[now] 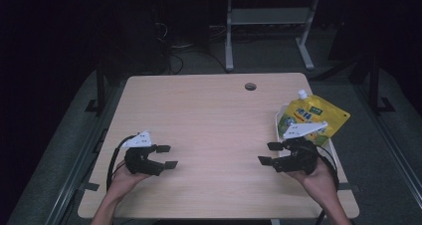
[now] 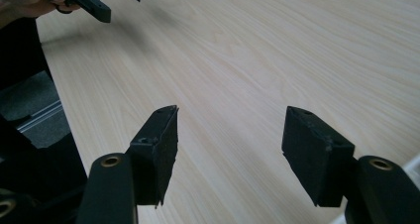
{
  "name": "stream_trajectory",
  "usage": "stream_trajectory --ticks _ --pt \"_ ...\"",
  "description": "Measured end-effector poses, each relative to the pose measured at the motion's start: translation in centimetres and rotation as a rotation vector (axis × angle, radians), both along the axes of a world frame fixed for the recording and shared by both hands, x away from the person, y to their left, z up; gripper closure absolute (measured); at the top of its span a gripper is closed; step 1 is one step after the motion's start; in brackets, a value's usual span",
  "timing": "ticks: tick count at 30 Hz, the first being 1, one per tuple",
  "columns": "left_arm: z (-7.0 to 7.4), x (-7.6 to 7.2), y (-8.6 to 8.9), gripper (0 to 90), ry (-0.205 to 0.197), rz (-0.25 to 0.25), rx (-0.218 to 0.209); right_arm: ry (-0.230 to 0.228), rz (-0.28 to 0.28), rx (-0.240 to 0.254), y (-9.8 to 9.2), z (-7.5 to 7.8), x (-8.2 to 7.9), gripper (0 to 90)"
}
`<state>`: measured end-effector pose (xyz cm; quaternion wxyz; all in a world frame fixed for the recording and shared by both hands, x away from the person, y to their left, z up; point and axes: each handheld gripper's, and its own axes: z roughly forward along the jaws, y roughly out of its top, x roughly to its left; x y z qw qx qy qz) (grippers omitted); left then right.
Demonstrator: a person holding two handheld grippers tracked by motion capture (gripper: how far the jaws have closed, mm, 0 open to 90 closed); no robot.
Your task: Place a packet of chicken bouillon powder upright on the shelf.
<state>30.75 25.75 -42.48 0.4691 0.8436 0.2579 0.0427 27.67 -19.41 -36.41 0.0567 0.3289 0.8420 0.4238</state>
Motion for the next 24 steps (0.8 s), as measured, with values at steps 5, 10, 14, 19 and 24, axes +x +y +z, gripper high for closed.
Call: stream_trajectory --ticks 5,10,14,19,24 --pt "0.0 0.0 0.0 28.9 0.000 -0.001 0.002 0.008 0.028 0.004 1.5 -0.3 0.5 37.5" --pt "0.0 -0.1 0.0 28.6 -0.005 -0.002 0.012 0.016 0.057 0.009 3.1 -0.6 1.0 37.0" --pt "0.0 -0.2 0.1 28.2 -0.009 0.001 0.020 0.021 0.082 0.009 4.4 -0.8 1.4 37.0" --pt "0.1 -0.2 0.2 27.7 -0.015 0.009 0.023 0.025 0.111 0.010 5.9 -1.4 2.0 36.9" --pt "0.0 -0.3 0.1 27.2 -0.018 0.017 0.040 0.045 0.125 0.030 7.0 -2.4 2.4 36.8"
